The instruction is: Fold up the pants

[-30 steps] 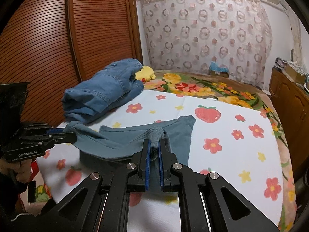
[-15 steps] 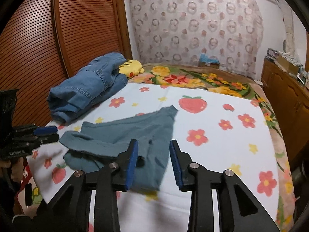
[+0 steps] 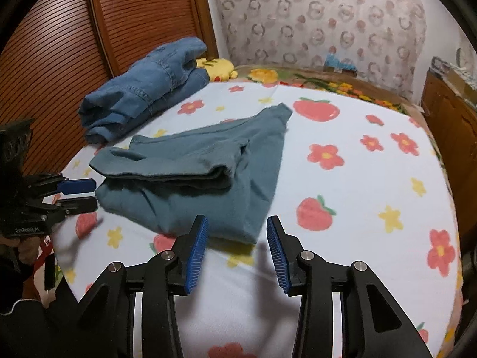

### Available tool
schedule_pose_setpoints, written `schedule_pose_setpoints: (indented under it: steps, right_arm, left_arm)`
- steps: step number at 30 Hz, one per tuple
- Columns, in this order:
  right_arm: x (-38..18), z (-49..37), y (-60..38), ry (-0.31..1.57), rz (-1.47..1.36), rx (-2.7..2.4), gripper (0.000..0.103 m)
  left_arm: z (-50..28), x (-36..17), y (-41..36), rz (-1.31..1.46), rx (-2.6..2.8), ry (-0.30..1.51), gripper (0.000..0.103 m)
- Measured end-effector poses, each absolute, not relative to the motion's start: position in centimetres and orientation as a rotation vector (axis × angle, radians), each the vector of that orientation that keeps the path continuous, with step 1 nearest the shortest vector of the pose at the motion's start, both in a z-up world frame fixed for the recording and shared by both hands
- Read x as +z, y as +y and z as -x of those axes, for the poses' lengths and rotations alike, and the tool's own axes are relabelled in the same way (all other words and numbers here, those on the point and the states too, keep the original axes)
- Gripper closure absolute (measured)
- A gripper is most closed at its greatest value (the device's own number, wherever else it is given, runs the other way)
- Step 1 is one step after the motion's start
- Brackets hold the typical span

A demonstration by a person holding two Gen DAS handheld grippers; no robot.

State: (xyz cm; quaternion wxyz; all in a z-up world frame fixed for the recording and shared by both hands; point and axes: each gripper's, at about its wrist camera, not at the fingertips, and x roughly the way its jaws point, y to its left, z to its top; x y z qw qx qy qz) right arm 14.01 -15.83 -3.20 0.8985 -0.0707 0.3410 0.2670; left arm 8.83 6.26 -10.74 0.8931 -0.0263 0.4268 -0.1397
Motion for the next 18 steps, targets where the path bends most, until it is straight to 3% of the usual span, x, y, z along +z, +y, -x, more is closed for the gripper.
schedule_pose_setpoints:
  steps: [2, 3, 5, 7, 10, 18]
  right_arm:
    - [-3.5, -14.4, -15.7, 0.721, 0.15, 0.561, 0.061]
    - [-3.6, -14.5, -15.7, 0.729, 0.149, 0.568, 0.062]
    - [-3.8, -15.0, -15.9, 0.735, 0.143, 0.585, 0.085]
    - [-3.7, -14.7, -16.0, 0.73, 0.149, 0.594, 0.093]
    - [-3.6, -14.0, -16.4, 0.724, 0.146, 0.602, 0.098]
    - [-2.7, -10.3, -16.8, 0.691, 0.16, 0.651, 0.099]
  left_arm:
    - [-9.2, -11.0, 6.2, 0.043, -0.286, 0.891, 0.06]
    - [-9.4, -11.2, 6.2, 0.039, -0.285, 0.894, 0.067]
    - [-9.5, -11.4, 6.3, 0.033, -0.286, 0.897, 0.078]
    - [-9.4, -11.3, 6.4, 0.022, -0.291, 0.887, 0.09]
    - [-9.1, -10.8, 6.9, 0.039, -0.292, 0.866, 0.093]
    - [-8.3, -8.1, 8.8, 0.045, -0.264, 0.793, 0.094]
